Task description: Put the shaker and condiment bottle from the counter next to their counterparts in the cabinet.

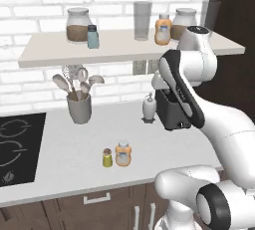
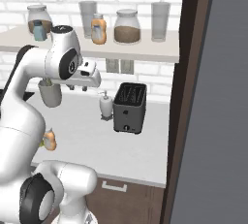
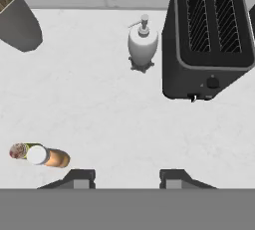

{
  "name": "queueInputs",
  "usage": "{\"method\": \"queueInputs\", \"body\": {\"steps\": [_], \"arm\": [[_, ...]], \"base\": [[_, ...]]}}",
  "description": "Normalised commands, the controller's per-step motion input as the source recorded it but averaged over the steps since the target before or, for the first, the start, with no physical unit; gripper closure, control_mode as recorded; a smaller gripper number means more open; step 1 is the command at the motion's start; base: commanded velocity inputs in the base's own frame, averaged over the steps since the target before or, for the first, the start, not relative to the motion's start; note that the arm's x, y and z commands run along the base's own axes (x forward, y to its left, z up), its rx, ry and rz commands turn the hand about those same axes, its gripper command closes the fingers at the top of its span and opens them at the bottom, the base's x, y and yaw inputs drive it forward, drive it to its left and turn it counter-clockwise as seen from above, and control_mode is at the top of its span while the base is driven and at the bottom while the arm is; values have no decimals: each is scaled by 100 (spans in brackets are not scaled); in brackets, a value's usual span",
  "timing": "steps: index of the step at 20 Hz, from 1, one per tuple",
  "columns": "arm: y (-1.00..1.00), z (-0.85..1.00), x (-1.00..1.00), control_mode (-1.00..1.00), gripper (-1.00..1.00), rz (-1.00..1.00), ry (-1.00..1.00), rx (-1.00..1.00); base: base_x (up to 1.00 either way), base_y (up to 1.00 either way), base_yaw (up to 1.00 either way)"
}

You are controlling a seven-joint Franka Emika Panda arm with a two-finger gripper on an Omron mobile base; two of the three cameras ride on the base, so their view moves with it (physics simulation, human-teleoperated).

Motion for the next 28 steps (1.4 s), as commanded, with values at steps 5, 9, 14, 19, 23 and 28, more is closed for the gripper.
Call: {"method": "queueInputs", "body": {"steps": [5,9,14,19,23,28], "arm": [[19,-2,-17,-100,-100,0,-3,-5],[65,-4,-36,-100,-100,9,-10,-18],[69,-29,-27,-100,-100,8,-5,-19],[70,-40,0,-100,-100,3,0,-16],[92,-16,0,-100,-100,-27,-10,-16],[87,-57,0,-100,-100,-30,-10,-8]], "base": [[0,0,0],[0,0,0],[0,0,0],[0,0,0],[0,0,0],[0,0,0]]}}
